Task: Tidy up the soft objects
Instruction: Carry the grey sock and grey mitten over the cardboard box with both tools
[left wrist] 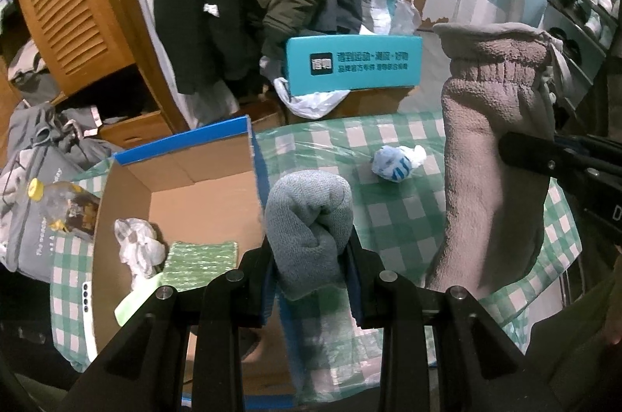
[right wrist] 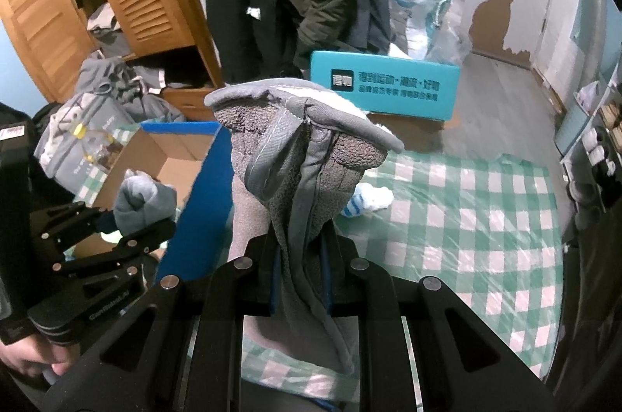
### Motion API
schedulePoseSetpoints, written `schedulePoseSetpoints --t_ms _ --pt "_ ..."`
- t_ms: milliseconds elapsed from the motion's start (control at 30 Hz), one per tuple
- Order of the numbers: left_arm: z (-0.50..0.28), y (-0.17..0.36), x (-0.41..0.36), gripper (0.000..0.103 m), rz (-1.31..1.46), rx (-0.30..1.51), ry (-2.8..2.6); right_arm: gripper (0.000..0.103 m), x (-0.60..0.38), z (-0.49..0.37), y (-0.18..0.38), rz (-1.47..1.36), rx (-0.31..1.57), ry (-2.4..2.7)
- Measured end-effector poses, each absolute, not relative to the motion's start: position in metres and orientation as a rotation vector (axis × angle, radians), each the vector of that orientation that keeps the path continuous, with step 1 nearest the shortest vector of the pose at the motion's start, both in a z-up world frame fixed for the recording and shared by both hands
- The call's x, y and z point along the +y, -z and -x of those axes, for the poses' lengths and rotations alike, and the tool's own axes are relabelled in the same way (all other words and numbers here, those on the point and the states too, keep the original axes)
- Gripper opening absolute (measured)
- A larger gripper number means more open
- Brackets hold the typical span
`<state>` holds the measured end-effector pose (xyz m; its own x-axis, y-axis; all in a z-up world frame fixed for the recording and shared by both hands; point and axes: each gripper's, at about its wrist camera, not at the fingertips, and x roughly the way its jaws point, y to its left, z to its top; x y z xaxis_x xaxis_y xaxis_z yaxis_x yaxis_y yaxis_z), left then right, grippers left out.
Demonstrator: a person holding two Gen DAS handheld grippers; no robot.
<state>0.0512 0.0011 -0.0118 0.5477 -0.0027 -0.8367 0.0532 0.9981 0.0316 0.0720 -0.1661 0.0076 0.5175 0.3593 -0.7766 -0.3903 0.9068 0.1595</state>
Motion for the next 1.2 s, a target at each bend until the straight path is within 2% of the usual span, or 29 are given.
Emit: schedulePoseSetpoints --t_ms 1200 --pt "-0.02 0.001 0.12 0.03 0.06 0.945 -0.15 0.014 -0.042 -0.071 -0.033 0.097 0.899 -0.625"
